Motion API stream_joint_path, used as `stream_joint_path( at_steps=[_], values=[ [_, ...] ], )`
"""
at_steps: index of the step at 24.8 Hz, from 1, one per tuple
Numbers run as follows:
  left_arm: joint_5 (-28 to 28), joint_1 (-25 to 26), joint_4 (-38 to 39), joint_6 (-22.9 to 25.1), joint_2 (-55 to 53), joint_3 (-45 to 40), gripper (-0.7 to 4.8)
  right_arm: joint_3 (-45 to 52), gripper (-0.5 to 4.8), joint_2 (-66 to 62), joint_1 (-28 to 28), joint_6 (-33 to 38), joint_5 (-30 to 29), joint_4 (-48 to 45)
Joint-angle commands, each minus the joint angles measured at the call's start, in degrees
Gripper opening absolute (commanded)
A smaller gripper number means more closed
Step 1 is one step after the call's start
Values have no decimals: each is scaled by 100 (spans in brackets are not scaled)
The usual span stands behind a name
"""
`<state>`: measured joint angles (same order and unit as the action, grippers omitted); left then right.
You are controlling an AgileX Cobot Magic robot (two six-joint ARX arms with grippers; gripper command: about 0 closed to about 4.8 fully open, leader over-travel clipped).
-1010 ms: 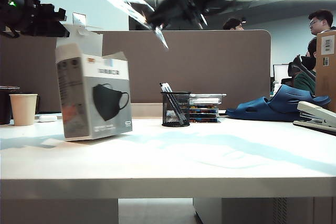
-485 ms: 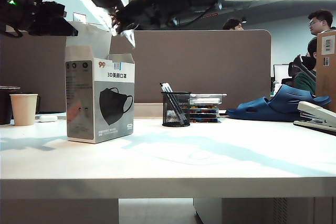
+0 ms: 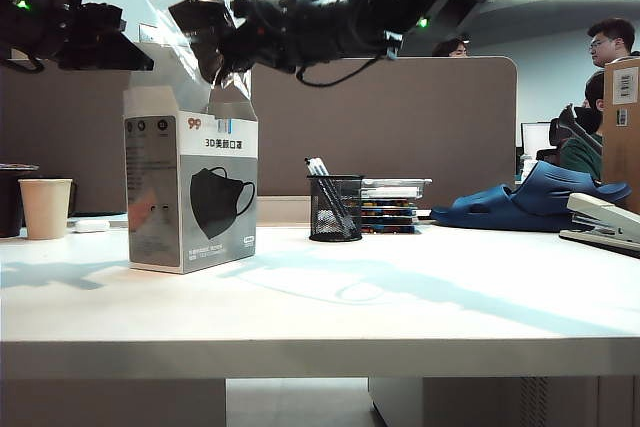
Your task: Put the mask into the mask box.
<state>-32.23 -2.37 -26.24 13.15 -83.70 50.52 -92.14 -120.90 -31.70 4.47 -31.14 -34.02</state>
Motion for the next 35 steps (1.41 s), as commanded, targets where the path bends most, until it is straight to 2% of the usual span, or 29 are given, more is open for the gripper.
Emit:
stream_joint_path(
  at_steps=[1,4,5,7,12,21,23,24,26,32,33,35],
  values=[
    [-164,-4,83,-323,9,9,-7,-17,-6,-170,-129,9,184,-459],
    [-157,-2,83,-682,9,9,-7,-17,-5,-299,-219,7,363,-820],
    [-164,-2,81,-817,11,9,-7,-17,-5,-391,-299,7,601,-988],
    [-168,-2,72,-844,11,9,-7,-17,-5,-496,-376,4,817,-1019],
    [-170,-2,-81,-1217,11,9,-7,-17,-5,-708,-413,4,852,-946],
    [-166,-2,-129,-1235,13,9,-7,-17,0,-719,-413,13,839,-275],
    [-153,0,-129,-1235,13,9,-7,-17,57,-662,-413,11,807,-164],
    [-142,2,-131,-1233,13,9,-7,-17,160,-605,-415,11,811,-127],
    [-142,2,-131,-1233,13,9,-7,-17,222,-525,-411,11,811,-22],
    [-98,2,-131,-1231,13,9,-7,-17,222,-267,-350,4,798,715],
    [-98,2,-131,-1228,13,9,-7,-17,230,-212,-337,2,800,887],
    [-98,2,-131,-1231,11,9,-7,-17,280,-74,-330,0,807,1220]
  ],
)
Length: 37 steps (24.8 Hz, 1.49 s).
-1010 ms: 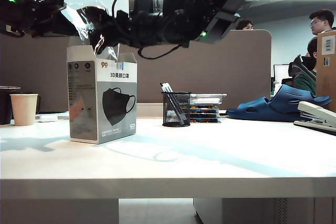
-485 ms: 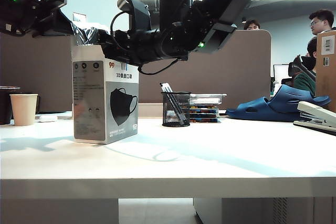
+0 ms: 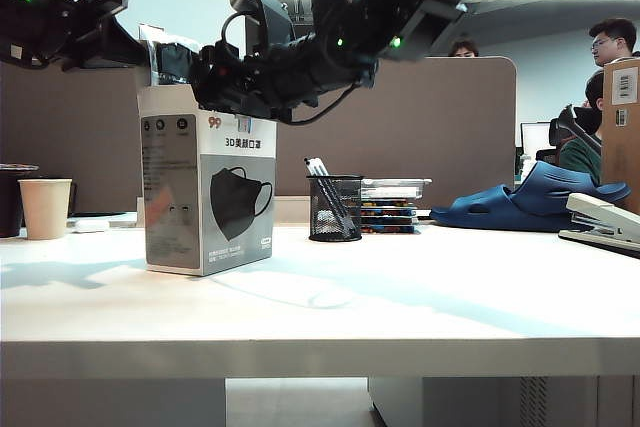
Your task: Put the mask into the mask box.
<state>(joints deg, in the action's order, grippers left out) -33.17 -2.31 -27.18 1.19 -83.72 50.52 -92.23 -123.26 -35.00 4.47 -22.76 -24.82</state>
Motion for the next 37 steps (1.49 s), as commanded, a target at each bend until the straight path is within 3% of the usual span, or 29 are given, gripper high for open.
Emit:
stream_joint_path(
  at_steps=[1,5,10,15,17,22,27,30,37],
  values=[
    [-4,-4,-37,-33,15,9,-7,-9,285,203,2,-2,-28,372],
    [-4,-4,-37,-33,13,9,-7,-9,274,398,50,-61,-24,581],
    [-7,-4,-35,-11,13,9,-7,-9,134,625,57,-61,-11,459],
    [-9,-4,-28,-13,13,9,-7,-11,104,691,42,-52,-55,-33],
    [-11,-4,-11,-13,13,7,-7,-11,34,684,42,-57,-190,-190],
    [-55,-11,140,-13,13,7,-7,-11,8,680,42,-46,-282,-835],
    [-372,-11,238,-15,13,7,-7,-11,-4,632,46,-37,-286,-868],
    [-824,-15,334,-11,13,7,-7,-11,-4,533,46,4,-289,-798],
    [-822,-15,352,-13,13,7,-7,-9,-4,450,79,4,-264,190]
  ],
)
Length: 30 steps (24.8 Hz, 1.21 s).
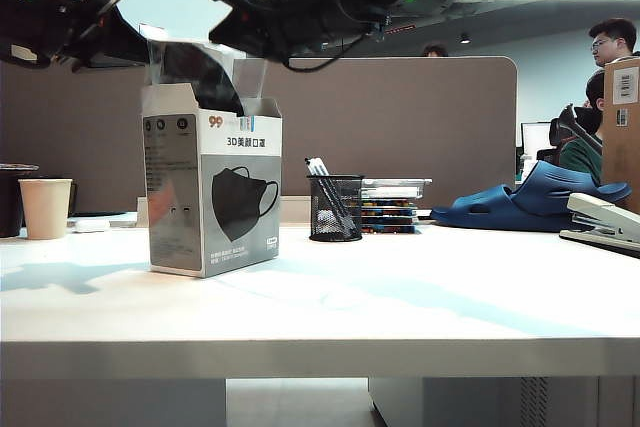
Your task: Put the mask into the mask box.
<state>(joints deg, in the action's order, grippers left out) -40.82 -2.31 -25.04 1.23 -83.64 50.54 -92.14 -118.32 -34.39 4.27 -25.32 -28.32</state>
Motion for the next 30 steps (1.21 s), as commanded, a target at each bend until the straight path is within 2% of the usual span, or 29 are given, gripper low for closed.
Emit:
stream_joint_path(
  at_steps=[1,5,9,19,20,22,24,25,27,30],
  values=[
    [-55,-15,136,-17,4,4,-7,-17,-4,-70,17,24,-11,664],
    [-52,-13,83,-17,4,4,-7,-17,-4,-114,15,26,-26,1211],
    [-39,-13,-280,-20,4,4,-6,-17,-3,-114,37,22,-24,1600],
    [-35,-7,-282,-17,4,4,-6,-17,0,398,92,20,-31,518],
    [-35,-7,-282,-17,4,4,-6,-17,13,463,120,20,-31,533],
    [-39,-7,-284,-17,4,4,-3,-17,77,581,153,20,-2,584],
    [-39,-7,-291,-17,4,4,29,-17,100,704,197,17,48,603],
    [-39,-7,-289,-17,4,4,95,-17,106,817,245,-24,177,669],
    [-39,-7,-293,-17,4,4,161,-17,135,1019,345,-179,387,861],
    [-39,-7,-291,-17,4,4,164,-17,185,1209,529,-225,424,1084]
  ],
)
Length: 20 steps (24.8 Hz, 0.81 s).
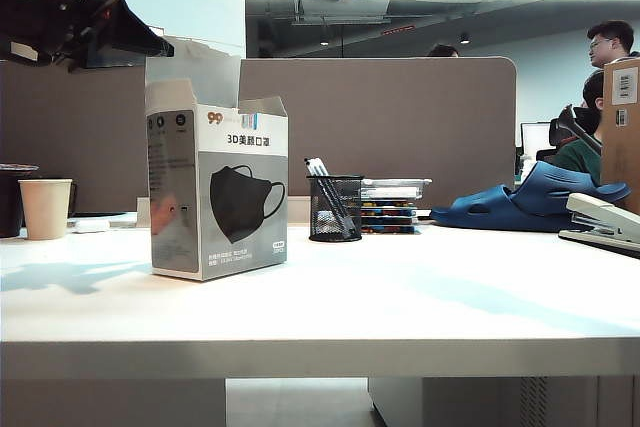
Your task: Put the mask into the mask box.
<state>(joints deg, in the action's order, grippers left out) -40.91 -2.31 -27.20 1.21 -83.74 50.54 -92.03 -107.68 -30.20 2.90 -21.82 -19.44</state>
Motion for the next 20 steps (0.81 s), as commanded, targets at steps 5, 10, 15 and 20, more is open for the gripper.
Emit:
stream_joint_path(
  at_steps=[5,10,15,20],
  values=[
    [-48,-7,-72,-17,20,7,403,-28,309,623,546,-146,286,946],
    [-216,-7,-68,-17,28,4,407,-28,306,1001,992,-146,284,1263],
    [-1113,-9,-46,-17,28,7,458,-28,306,1244,1266,-146,278,1453],
    [-1209,-7,173,-20,28,7,479,-28,306,1276,1318,-144,262,1521]
  ],
)
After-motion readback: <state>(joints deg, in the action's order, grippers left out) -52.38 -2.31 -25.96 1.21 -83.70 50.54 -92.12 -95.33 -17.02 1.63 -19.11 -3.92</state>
